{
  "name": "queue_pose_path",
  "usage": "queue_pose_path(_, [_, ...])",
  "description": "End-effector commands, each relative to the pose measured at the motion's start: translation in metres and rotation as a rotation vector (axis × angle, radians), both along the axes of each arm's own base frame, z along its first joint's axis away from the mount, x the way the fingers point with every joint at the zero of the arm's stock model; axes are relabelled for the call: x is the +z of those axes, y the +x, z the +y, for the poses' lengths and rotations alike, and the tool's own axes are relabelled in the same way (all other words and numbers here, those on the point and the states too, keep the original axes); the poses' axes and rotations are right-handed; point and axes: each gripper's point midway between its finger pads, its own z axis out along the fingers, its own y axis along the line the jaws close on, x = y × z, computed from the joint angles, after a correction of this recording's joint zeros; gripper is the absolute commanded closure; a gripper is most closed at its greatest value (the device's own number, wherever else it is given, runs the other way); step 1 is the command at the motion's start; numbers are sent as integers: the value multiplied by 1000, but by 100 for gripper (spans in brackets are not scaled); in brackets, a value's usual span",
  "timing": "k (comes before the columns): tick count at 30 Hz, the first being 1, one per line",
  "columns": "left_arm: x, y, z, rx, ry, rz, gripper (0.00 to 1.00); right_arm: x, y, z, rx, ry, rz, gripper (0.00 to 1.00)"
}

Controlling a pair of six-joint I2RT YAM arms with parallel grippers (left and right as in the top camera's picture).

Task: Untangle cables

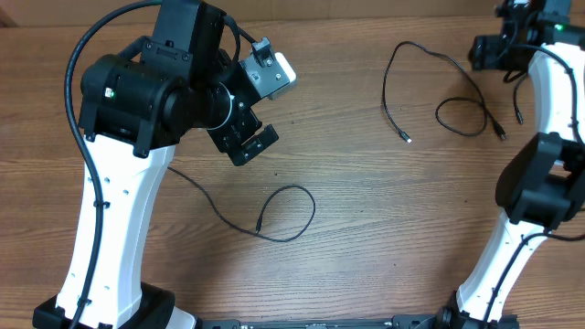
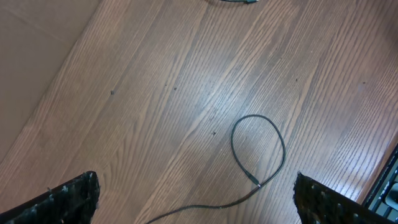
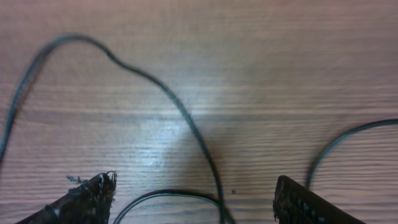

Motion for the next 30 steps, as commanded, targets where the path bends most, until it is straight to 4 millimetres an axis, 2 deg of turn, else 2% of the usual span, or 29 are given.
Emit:
queue_pose_path(1, [4,-1,0,12,-17,-2,0,-19,0,6,32,24,30,20])
queue_pose_path(4, [4,-1,0,12,-17,-2,0,-38,-4,6,46,28,73,20])
queue_pose_path(11, [4,-1,0,12,-17,-2,0,-63,-15,9,46,51,135,20])
queue_pose_path(18, [4,-1,0,11,-17,-2,0,-97,-35,14,68,65,211,19])
queue_pose_path(26, [4,-1,0,11,-17,-2,0,-99,-31,13,67,60,195,20])
queue_pose_path(30, [4,-1,0,11,-17,-2,0,-100,-32,13,67,62,203,36])
